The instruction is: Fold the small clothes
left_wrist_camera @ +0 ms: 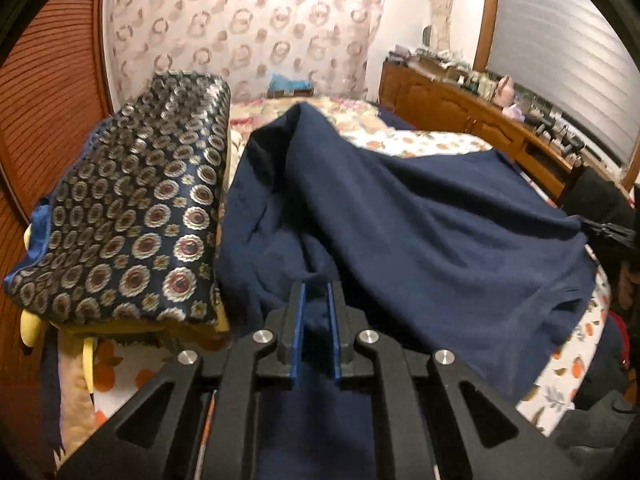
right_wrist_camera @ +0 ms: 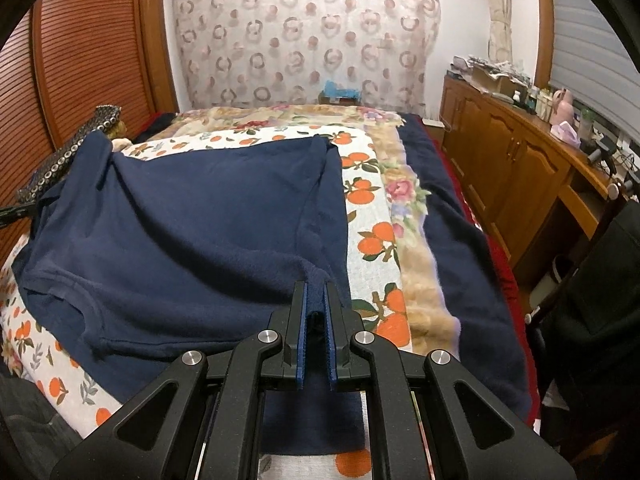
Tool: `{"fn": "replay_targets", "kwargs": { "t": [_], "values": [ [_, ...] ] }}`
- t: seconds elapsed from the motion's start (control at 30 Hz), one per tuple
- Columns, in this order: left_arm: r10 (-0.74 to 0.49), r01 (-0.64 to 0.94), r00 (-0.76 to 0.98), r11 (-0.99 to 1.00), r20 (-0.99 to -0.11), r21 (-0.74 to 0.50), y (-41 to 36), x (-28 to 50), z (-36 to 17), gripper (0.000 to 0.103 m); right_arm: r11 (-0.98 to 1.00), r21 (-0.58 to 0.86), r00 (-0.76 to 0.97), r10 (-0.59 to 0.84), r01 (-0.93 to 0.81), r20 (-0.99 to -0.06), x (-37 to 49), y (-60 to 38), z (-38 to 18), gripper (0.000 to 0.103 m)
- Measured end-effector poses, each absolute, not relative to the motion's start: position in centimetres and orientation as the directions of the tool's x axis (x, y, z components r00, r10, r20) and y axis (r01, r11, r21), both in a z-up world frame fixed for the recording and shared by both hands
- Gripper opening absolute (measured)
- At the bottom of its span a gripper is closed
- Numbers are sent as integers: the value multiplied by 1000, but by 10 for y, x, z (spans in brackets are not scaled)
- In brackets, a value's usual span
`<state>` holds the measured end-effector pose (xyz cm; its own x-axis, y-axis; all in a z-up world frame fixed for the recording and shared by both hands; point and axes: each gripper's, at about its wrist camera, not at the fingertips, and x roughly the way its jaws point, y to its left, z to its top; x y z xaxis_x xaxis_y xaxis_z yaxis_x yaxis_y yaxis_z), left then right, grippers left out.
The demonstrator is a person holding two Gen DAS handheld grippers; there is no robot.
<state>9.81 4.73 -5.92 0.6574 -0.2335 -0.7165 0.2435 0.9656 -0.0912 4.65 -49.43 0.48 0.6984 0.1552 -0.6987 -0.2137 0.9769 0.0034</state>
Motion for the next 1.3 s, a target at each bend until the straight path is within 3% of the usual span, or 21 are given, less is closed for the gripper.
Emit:
{"fn": "replay_targets", "kwargs": {
  "t": [0.03, 0.1, 0.33, 0.6, 0.63, 0.7, 0.8, 1.03, 1.13, 1.3],
  "values": [
    [-221, 236, 651, 968, -726, -83, 46, 103, -63, 12, 977, 4, 697, 156, -214, -700, 46, -493, 3, 5],
    [-206, 235, 645, 970, -736, -66, 43, 107, -68, 39, 976, 6, 693, 158, -216, -703, 46, -492, 0, 6],
    [-153, 219, 628, 976, -763, -15, 31, 124, -78, 40, 975, 9, 685, 163, -223, -711, 48, -488, -4, 6],
    [-179, 213, 615, 975, -768, -57, 34, 135, -92, 40, 975, 18, 686, 168, -220, -708, 49, -487, -7, 6],
    [-186, 220, 622, 974, -761, -59, 34, 133, -92, 39, 975, 19, 686, 169, -221, -708, 49, -487, -7, 6],
    [-207, 246, 633, 967, -746, -60, 34, 130, -91, 2, 975, 17, 686, 168, -221, -708, 49, -488, -7, 6],
    [-224, 242, 668, 967, -710, -77, 44, 115, -80, 2, 975, 17, 687, 168, -221, -707, 49, -488, -7, 6],
    [-239, 161, 814, 969, -529, -190, 88, 39, -26, 2, 980, 40, 725, 173, -197, -667, 47, -496, 9, 5],
    [-230, 140, 823, 968, -520, -207, 103, 20, -21, 2, 977, 52, 738, 191, -207, -648, 42, -497, 23, 5],
    [-201, 109, 791, 976, -578, -189, 112, 3, -44, 2, 973, 52, 752, 206, -224, -627, 28, -496, 43, 5]
  ]
}}
